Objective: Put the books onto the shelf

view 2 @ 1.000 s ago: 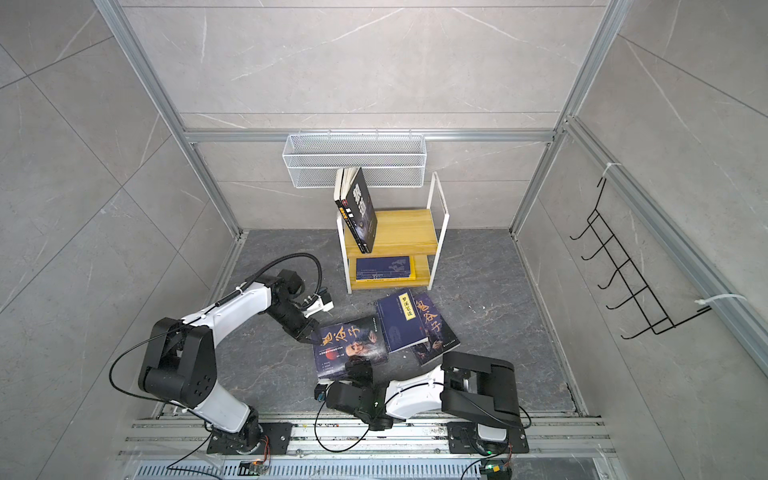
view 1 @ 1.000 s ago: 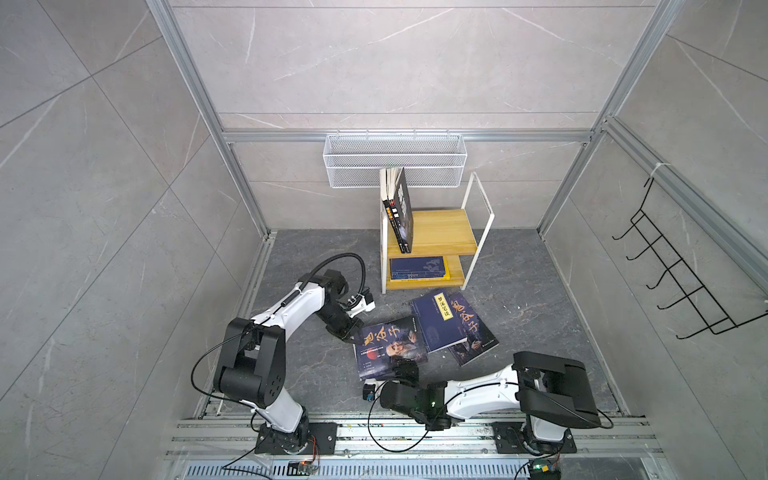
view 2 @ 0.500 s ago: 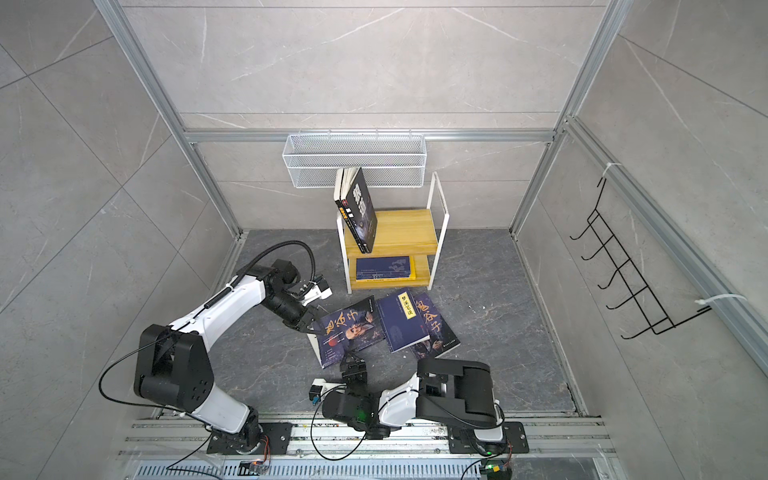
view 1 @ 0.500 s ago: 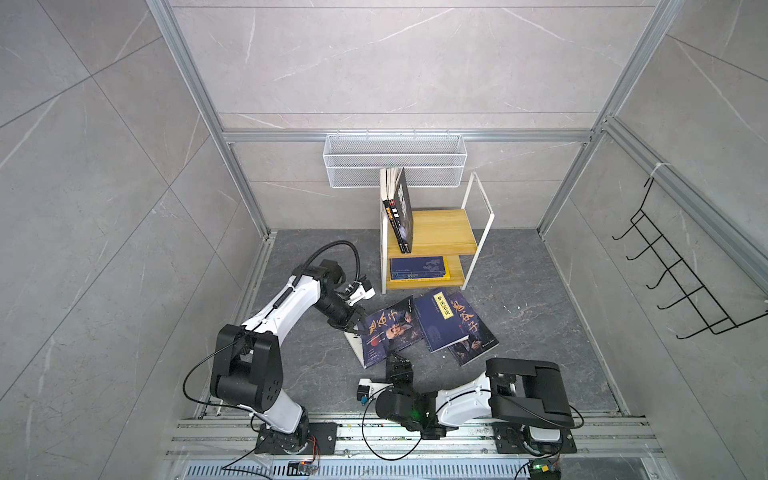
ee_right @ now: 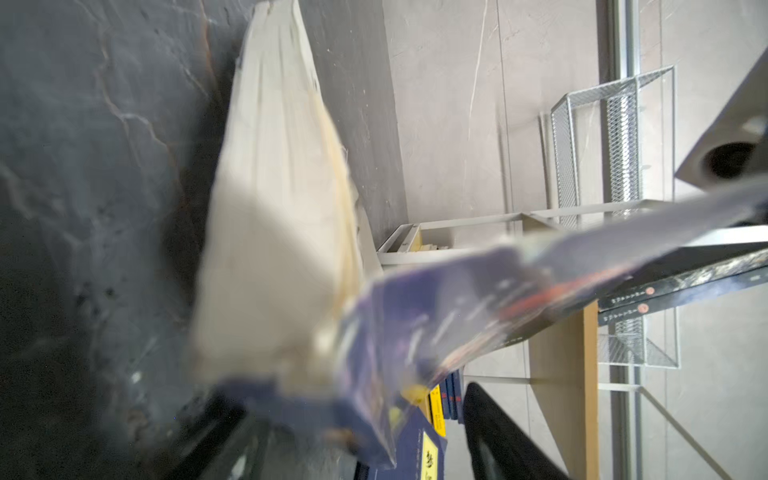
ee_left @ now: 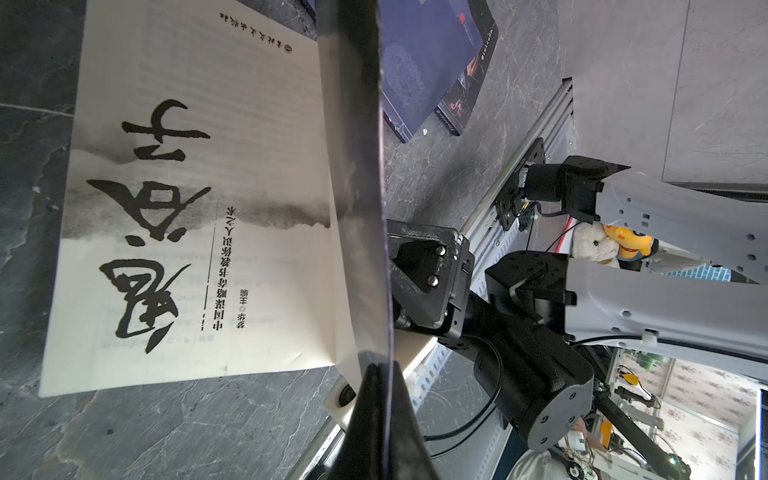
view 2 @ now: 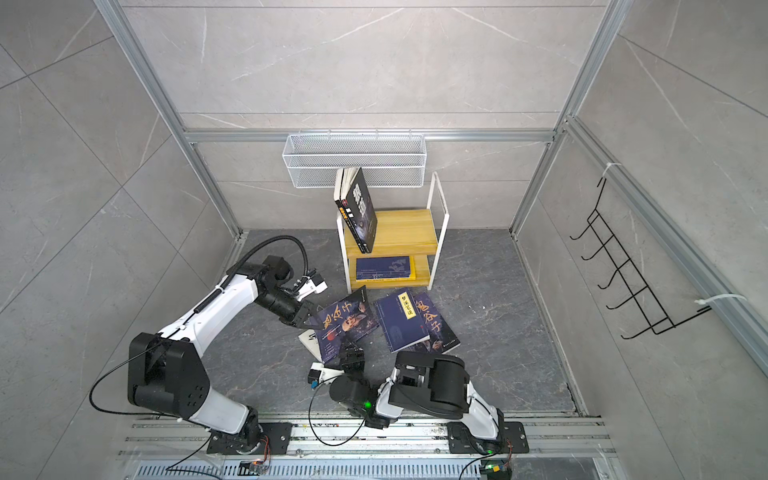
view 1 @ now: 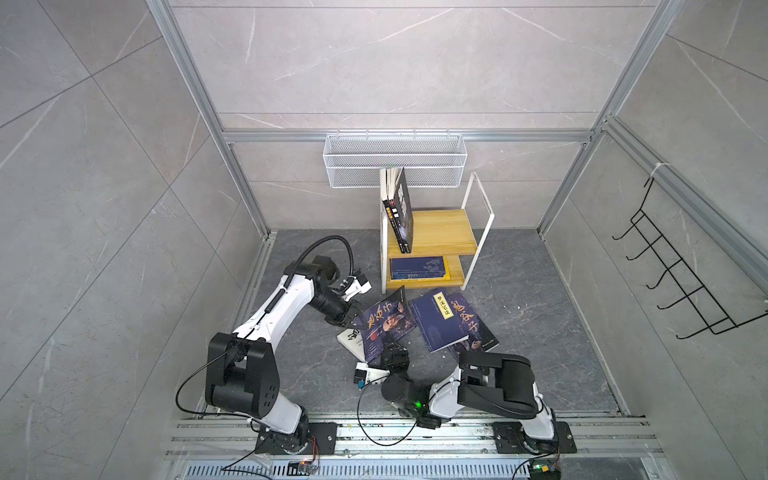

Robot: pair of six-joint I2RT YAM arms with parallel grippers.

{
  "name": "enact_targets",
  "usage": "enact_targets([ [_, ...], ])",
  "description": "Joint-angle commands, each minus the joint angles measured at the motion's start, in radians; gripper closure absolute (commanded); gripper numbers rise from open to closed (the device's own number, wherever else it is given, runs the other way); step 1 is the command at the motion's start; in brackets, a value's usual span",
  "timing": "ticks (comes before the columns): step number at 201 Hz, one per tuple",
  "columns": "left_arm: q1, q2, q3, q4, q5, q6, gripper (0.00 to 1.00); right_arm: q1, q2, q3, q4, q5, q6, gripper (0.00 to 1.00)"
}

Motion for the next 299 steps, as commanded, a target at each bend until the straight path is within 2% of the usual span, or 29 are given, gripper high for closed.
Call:
enact_targets([
  [1, 0.009, -0.037, -0.003, -0.017, 0.066, -0.012, 1.00, -0.021, 0.073, 0.017, 0.198, -0.044, -0.114, 0.32],
  [31, 0.019, -0.042, -0.009, -0.011, 0.065, -0.017, 1.00, -0.041, 0.122, 0.044, 0.289, -0.074, -0.186, 0.68],
  [48, 0.030, -0.055, -0.020, 0.012, 0.053, -0.033, 1.00, -0.043, 0.119, 0.039, 0.281, -0.092, -0.186, 1.00],
  [51, 0.032, -0.058, -0.023, 0.018, 0.051, -0.039, 1.00, -0.043, 0.121, 0.039, 0.285, -0.093, -0.187, 1.00],
  [70, 0.065, -0.076, -0.035, 0.045, 0.041, -0.069, 0.63, -0.044, 0.120, 0.037, 0.287, -0.096, -0.207, 1.00],
  [78, 0.085, -0.090, -0.040, 0.065, 0.031, -0.090, 0.50, -0.044, 0.110, 0.032, 0.288, -0.093, -0.209, 1.00],
  [100, 0.159, -0.145, -0.067, 0.153, -0.001, -0.151, 0.32, -0.044, 0.082, 0.017, 0.292, -0.097, -0.207, 1.00],
  [125, 0.278, -0.217, -0.114, 0.263, 0.011, -0.249, 0.01, -0.044, 0.045, 0.032, 0.265, -0.090, -0.204, 1.00],
  [149, 0.371, -0.305, -0.176, 0.377, 0.030, -0.343, 0.00, -0.049, -0.009, 0.059, 0.185, -0.076, -0.109, 1.00],
  [166, 0.435, -0.363, -0.225, 0.456, 0.058, -0.429, 0.00, -0.054, -0.034, 0.138, 0.041, -0.013, -0.036, 1.00],
  [189, 0.499, -0.410, -0.260, 0.495, 0.077, -0.511, 0.00, -0.062, -0.064, 0.237, -0.173, 0.018, 0.082, 1.00],
  [211, 0.516, -0.425, -0.282, 0.510, 0.095, -0.538, 0.00, -0.077, -0.064, 0.348, -0.369, 0.030, 0.224, 1.00],
  [247, 0.550, -0.430, -0.315, 0.562, 0.124, -0.617, 0.00, -0.082, -0.016, 0.553, -0.634, 0.061, 0.362, 1.00],
  [276, 0.550, -0.415, -0.306, 0.570, 0.173, -0.670, 0.00, -0.085, 0.030, 0.668, -0.738, 0.086, 0.404, 1.00],
  [299, 0.550, -0.408, -0.321, 0.616, 0.195, -0.709, 0.00, -0.087, 0.021, 0.677, -0.742, 0.067, 0.426, 1.00],
])
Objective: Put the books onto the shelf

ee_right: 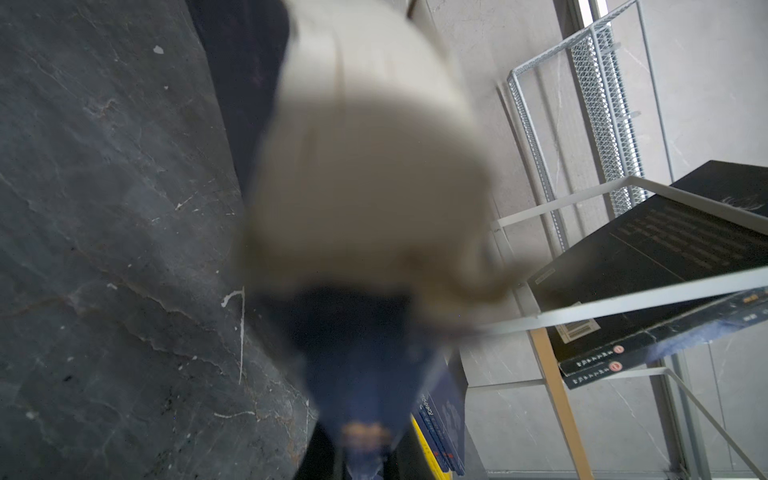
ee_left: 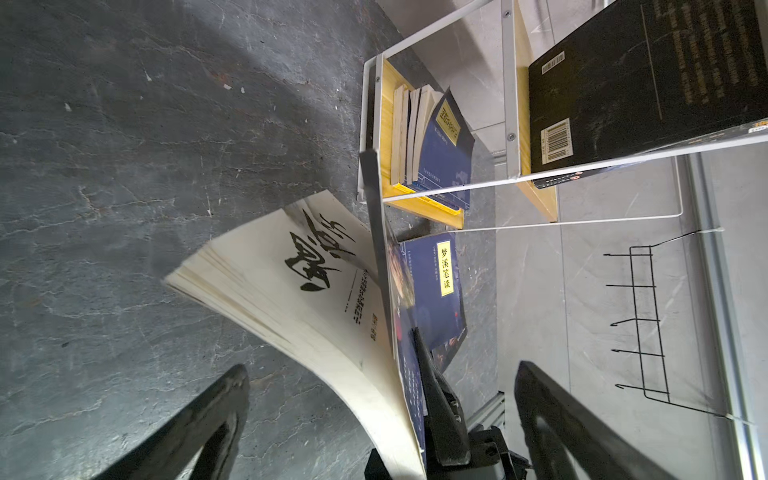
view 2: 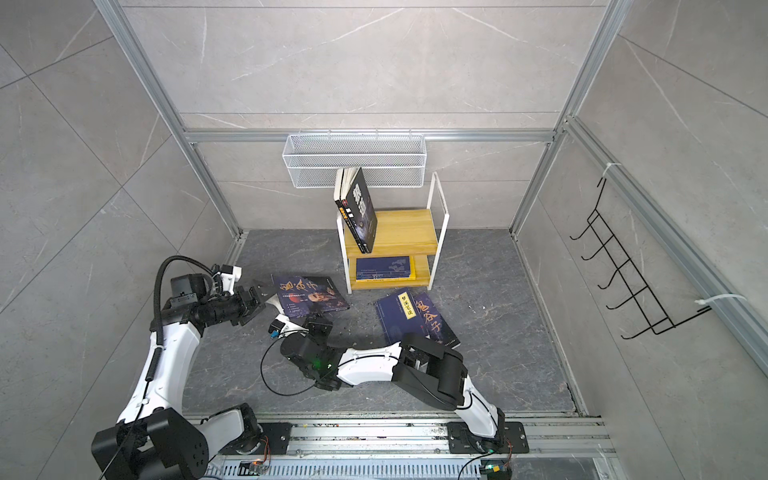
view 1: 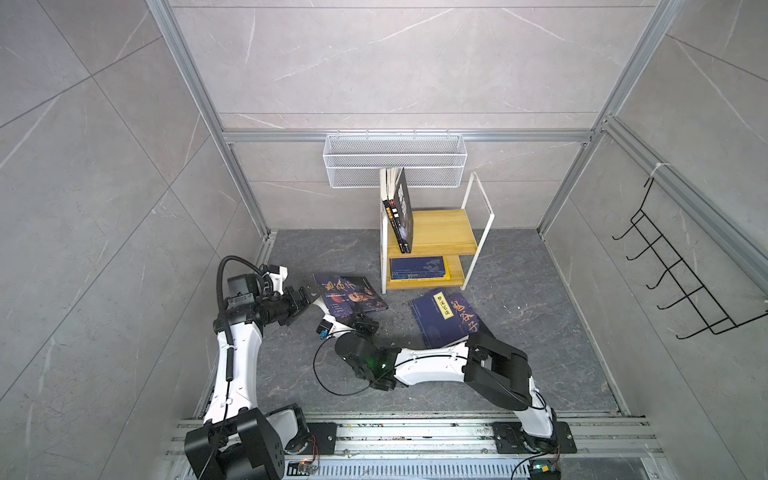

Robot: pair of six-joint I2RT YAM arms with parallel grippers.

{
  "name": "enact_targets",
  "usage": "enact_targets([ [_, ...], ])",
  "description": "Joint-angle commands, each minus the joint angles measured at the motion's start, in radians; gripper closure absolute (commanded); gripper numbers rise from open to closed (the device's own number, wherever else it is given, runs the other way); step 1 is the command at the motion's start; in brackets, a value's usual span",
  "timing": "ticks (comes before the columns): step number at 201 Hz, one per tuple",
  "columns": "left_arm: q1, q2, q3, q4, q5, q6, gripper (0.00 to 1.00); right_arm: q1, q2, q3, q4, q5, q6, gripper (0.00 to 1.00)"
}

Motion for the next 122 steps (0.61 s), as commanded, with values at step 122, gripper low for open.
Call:
enact_targets([
  [122, 0.001, 0.068, -0.117, 0.275, 0.156, -0.264, 0.10, 0.035, 0.015, 0.070, -0.033, 0.023, 0.070, 1.00],
])
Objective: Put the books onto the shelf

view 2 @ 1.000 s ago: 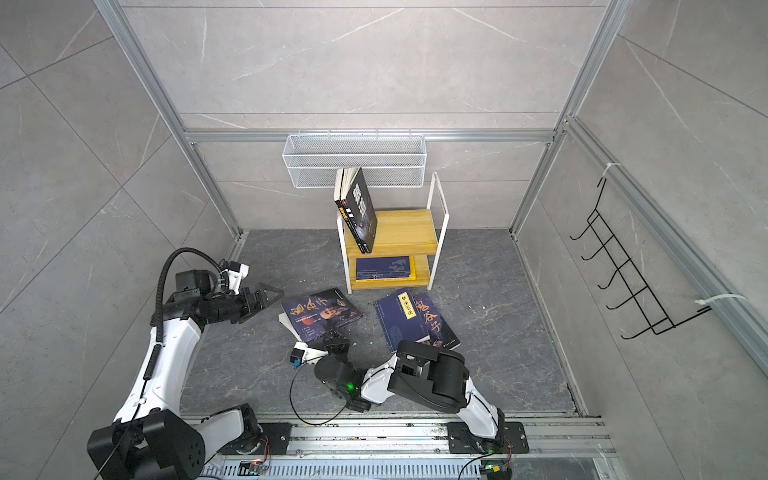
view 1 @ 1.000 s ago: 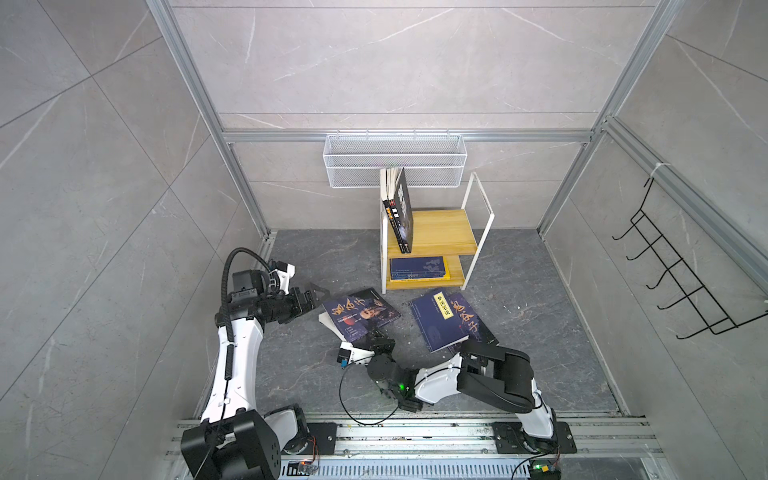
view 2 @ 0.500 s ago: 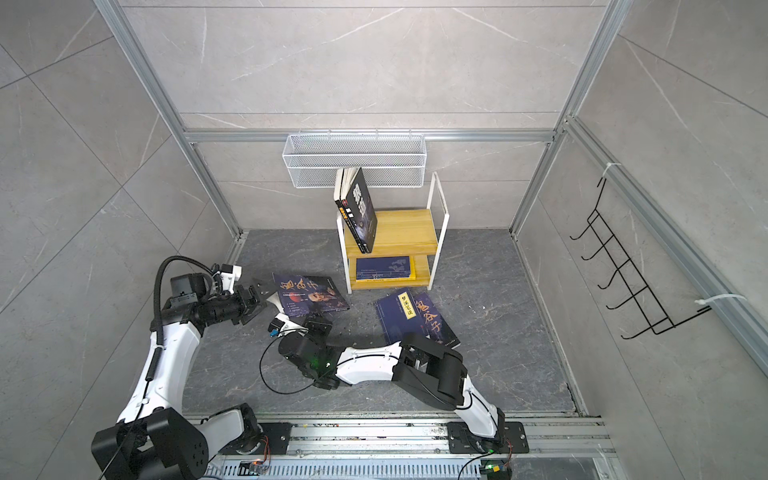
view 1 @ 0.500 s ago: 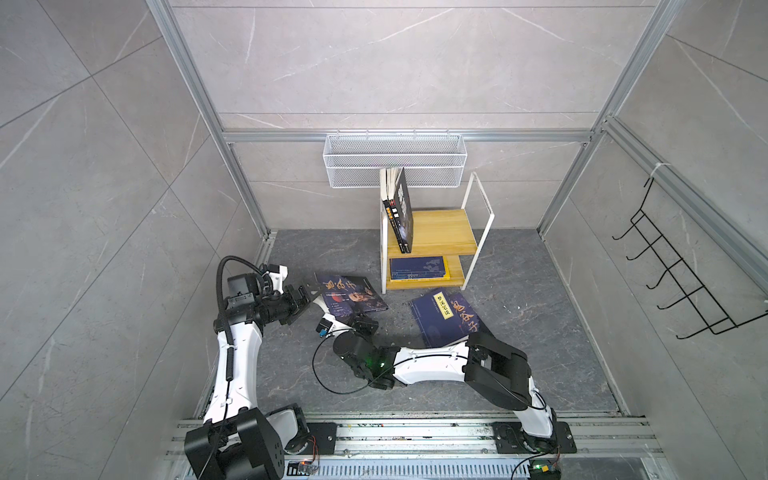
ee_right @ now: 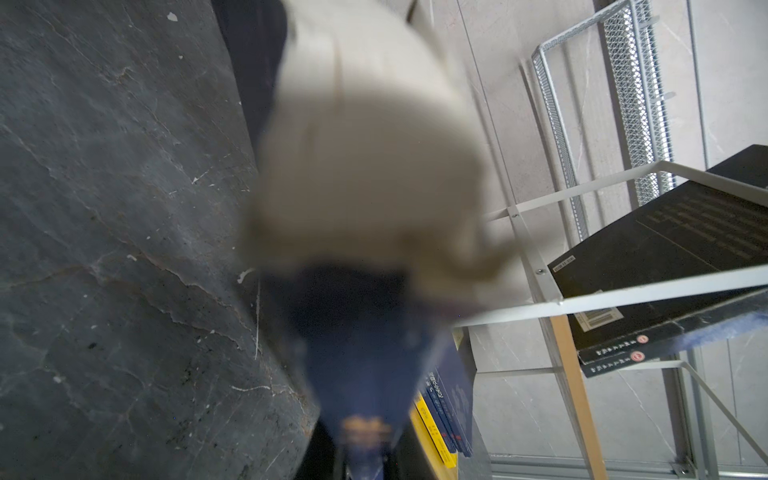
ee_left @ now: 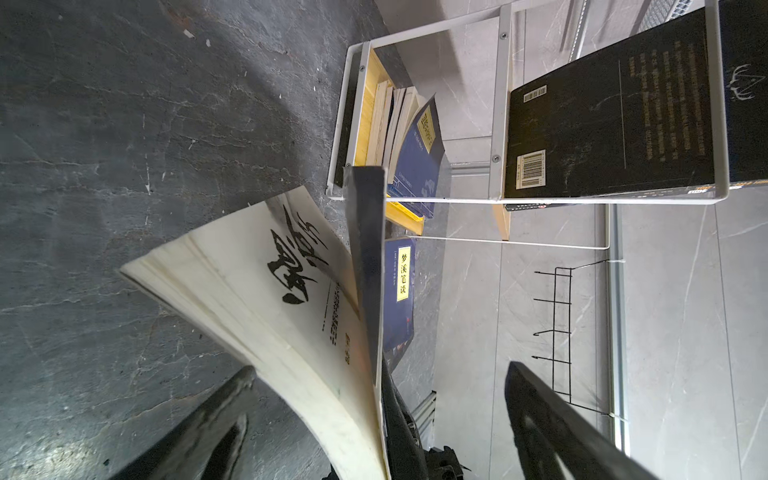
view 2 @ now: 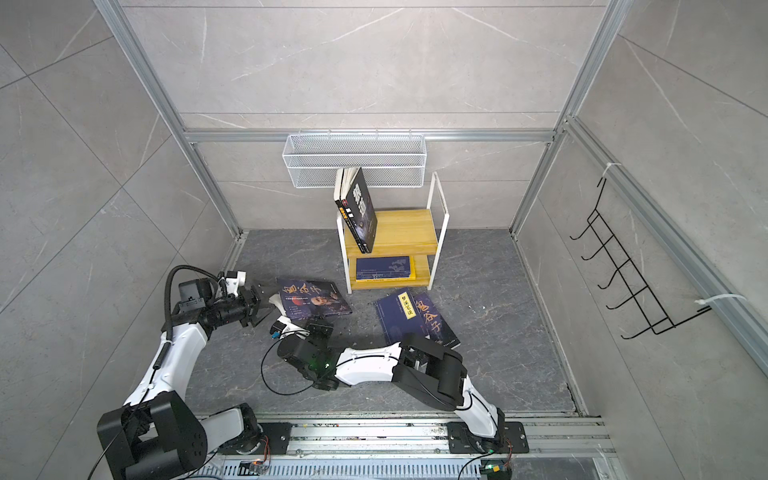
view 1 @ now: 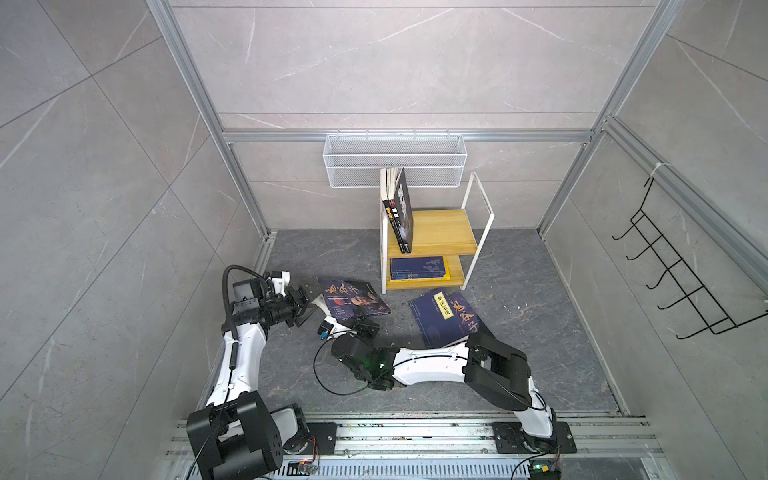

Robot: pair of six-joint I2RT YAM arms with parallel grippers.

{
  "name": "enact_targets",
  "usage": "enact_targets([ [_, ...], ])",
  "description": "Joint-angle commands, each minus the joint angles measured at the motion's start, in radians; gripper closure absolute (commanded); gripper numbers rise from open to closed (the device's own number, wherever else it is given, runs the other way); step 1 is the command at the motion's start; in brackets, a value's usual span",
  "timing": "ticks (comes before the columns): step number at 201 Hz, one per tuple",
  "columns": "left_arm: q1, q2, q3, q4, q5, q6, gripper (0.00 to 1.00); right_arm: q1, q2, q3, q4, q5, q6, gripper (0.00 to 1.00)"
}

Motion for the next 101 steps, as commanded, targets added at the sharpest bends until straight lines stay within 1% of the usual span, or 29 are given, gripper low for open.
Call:
enact_targets([
  [1, 0.001, 0.016, 0.001, 0.048, 0.045, -0.033, 0.10, 0.027, 0.012, 0.059, 0.074, 0.015, 0.003, 1.00],
  [19, 0.002, 0.014, 0.020, 0.006, 0.045, -0.022, 0.13, 0.016, 0.016, 0.049, 0.080, 0.020, 0.008, 1.00],
  [48, 0.022, -0.038, 0.090, -0.140, 0.044, 0.062, 0.13, -0.017, 0.037, 0.061, 0.040, 0.042, 0.022, 1.00],
  [60, 0.025, -0.048, 0.101, -0.193, 0.038, 0.106, 0.13, -0.023, 0.030, 0.060, 0.023, 0.036, 0.054, 1.00],
  [69, 0.025, -0.052, 0.086, -0.193, 0.024, 0.113, 0.13, -0.027, 0.025, 0.059, 0.013, 0.021, 0.081, 1.00],
  [80, 0.025, -0.050, 0.049, -0.158, 0.007, 0.087, 0.13, -0.031, 0.029, 0.069, 0.000, 0.007, 0.112, 1.00],
  [101, 0.024, -0.022, 0.025, -0.104, 0.024, 0.035, 0.14, -0.020, 0.033, 0.103, -0.034, 0.001, 0.109, 1.00],
])
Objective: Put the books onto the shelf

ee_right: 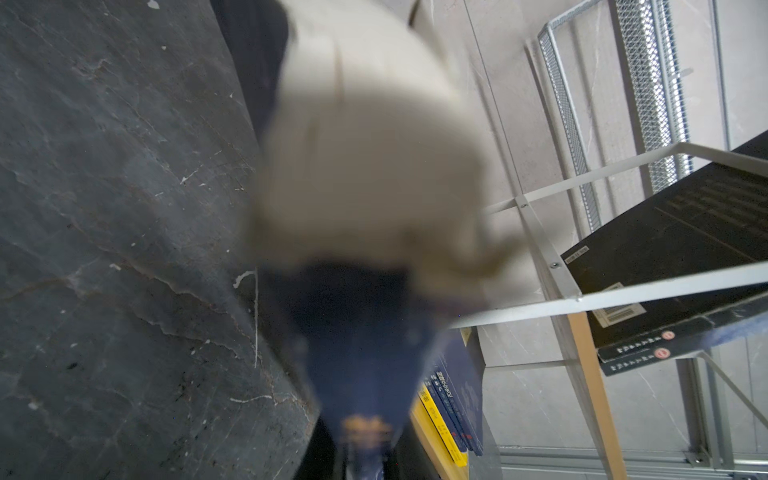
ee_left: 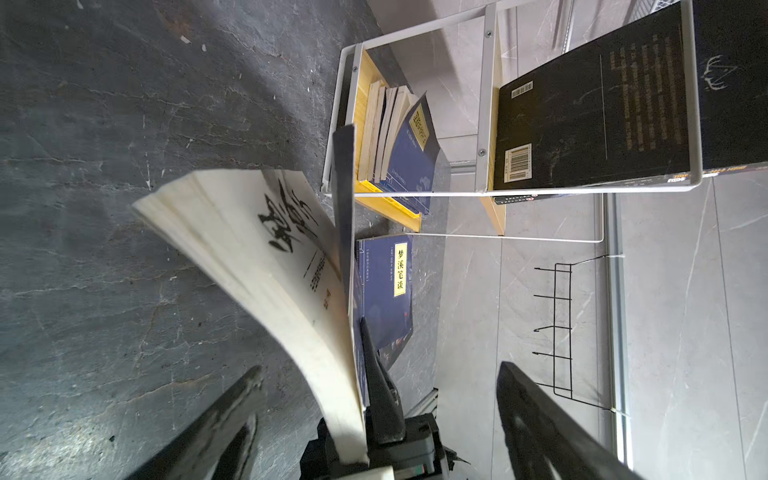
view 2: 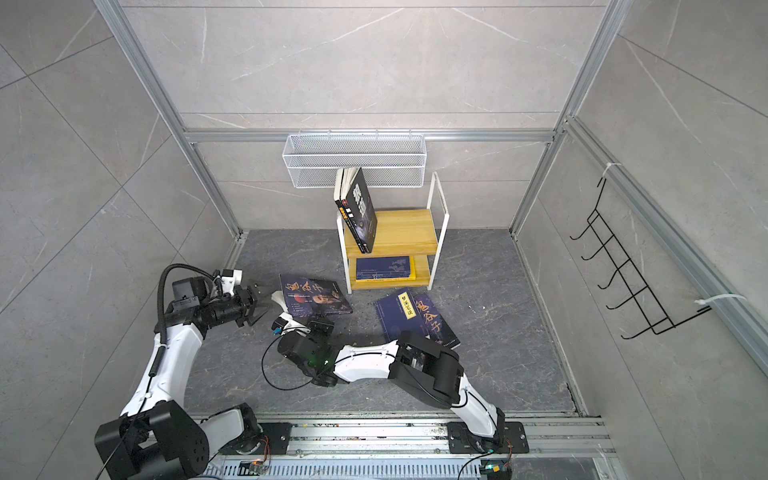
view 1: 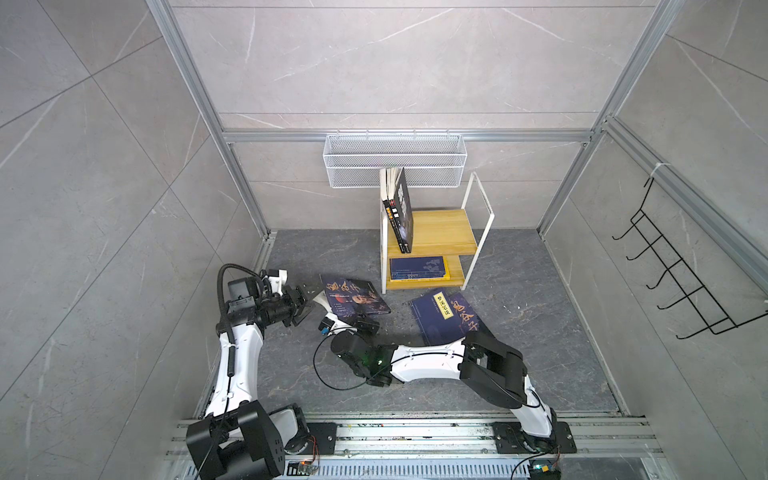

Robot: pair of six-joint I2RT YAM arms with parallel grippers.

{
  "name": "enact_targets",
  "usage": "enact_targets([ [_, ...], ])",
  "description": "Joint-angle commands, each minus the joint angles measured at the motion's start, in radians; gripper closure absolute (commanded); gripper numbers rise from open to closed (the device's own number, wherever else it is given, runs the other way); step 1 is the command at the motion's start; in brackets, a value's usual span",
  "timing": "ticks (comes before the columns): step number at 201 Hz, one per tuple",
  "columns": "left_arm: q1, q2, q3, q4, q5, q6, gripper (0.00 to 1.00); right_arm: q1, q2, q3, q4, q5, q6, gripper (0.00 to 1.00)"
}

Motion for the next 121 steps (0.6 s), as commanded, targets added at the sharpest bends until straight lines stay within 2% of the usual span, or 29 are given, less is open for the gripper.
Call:
enact_targets([
  [1, 0.006, 0.020, -0.018, 0.014, 0.026, -0.021, 0.14, 0.007, 0.000, 0.061, 0.004, 0.004, 0.053, 1.00],
  [38, -0.024, 0.102, -0.016, 0.112, 0.054, -0.082, 0.16, 0.026, -0.015, 0.031, 0.058, -0.025, 0.026, 1.00],
  [64, -0.050, 0.164, 0.024, 0.111, 0.064, -0.082, 0.25, 0.058, -0.014, -0.008, 0.163, -0.032, -0.078, 1.00],
  [92, -0.056, 0.194, 0.035, 0.117, 0.034, -0.095, 0.44, 0.081, -0.003, -0.040, 0.287, -0.012, -0.173, 1.00],
  [103, -0.056, 0.193, 0.050, 0.089, 0.016, -0.075, 0.55, 0.090, -0.009, -0.062, 0.344, -0.003, -0.202, 1.00],
  [121, -0.055, 0.189, 0.045, 0.093, 0.002, -0.069, 0.79, 0.099, -0.013, -0.108, 0.439, -0.008, -0.229, 1.00],
])
